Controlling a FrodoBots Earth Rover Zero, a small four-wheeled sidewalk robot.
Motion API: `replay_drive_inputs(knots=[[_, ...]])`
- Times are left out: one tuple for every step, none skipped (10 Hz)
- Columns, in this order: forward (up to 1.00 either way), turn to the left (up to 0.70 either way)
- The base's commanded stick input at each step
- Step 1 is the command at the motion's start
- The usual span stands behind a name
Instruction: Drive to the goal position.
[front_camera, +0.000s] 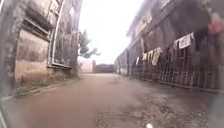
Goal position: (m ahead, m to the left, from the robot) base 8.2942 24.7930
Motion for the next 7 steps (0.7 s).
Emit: replay_drive_inputs(knots=[[0.70,-0.27],[0.70,-0.28],[0.70,-0.18],[0.70,-0.04],[0.70,0.00],[0.70,0.00],[0.70,0.00]])
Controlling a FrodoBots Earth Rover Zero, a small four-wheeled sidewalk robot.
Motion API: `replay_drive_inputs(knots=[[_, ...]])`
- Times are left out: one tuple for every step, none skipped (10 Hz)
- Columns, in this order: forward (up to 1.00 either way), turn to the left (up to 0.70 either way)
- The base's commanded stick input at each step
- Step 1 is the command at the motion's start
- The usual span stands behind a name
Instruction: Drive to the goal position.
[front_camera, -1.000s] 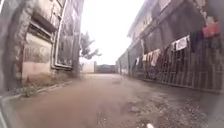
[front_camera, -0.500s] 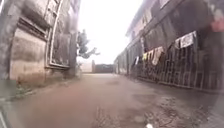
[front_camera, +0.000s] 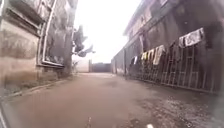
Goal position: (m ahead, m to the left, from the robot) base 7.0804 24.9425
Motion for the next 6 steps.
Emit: replay_drive_inputs(knots=[[0.70,0.00],[0.70,0.00],[0.70,0.00],[0.70,-0.15],[0.70,-0.26],[0.70,-0.11]])
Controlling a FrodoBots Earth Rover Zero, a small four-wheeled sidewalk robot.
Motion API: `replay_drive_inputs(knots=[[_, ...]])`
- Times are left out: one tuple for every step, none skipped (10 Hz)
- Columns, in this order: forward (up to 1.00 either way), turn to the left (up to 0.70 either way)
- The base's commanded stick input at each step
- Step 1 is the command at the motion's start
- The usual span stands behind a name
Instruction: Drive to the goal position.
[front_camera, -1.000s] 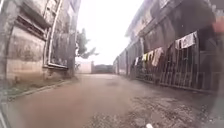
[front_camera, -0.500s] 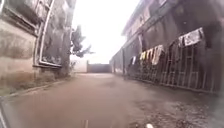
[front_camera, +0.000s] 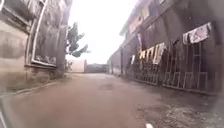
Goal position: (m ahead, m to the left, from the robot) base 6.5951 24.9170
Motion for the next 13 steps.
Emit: replay_drive_inputs(knots=[[0.70,0.00],[0.70,0.00],[0.70,0.00],[0.70,0.00],[0.70,0.00],[0.70,0.00],[0.70,0.00],[0.70,0.00],[0.70,0.00],[0.70,0.00],[0.70,0.00],[0.70,0.00],[0.70,0.00]])
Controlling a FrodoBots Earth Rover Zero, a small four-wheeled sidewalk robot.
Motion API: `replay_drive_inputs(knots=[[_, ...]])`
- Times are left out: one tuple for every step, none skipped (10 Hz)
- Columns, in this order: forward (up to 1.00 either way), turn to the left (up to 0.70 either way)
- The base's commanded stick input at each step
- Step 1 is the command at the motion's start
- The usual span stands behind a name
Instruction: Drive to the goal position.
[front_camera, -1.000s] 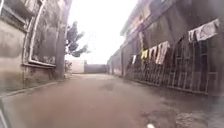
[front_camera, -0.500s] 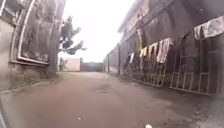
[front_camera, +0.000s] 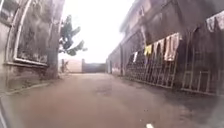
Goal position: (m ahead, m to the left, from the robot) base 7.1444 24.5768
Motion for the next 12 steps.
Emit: replay_drive_inputs(knots=[[0.70,0.00],[0.70,0.00],[0.70,0.00],[0.70,0.00],[0.70,0.00],[0.70,0.00],[0.70,0.00],[0.70,0.00],[0.70,0.00],[0.70,0.00],[0.70,0.00],[0.70,0.28]])
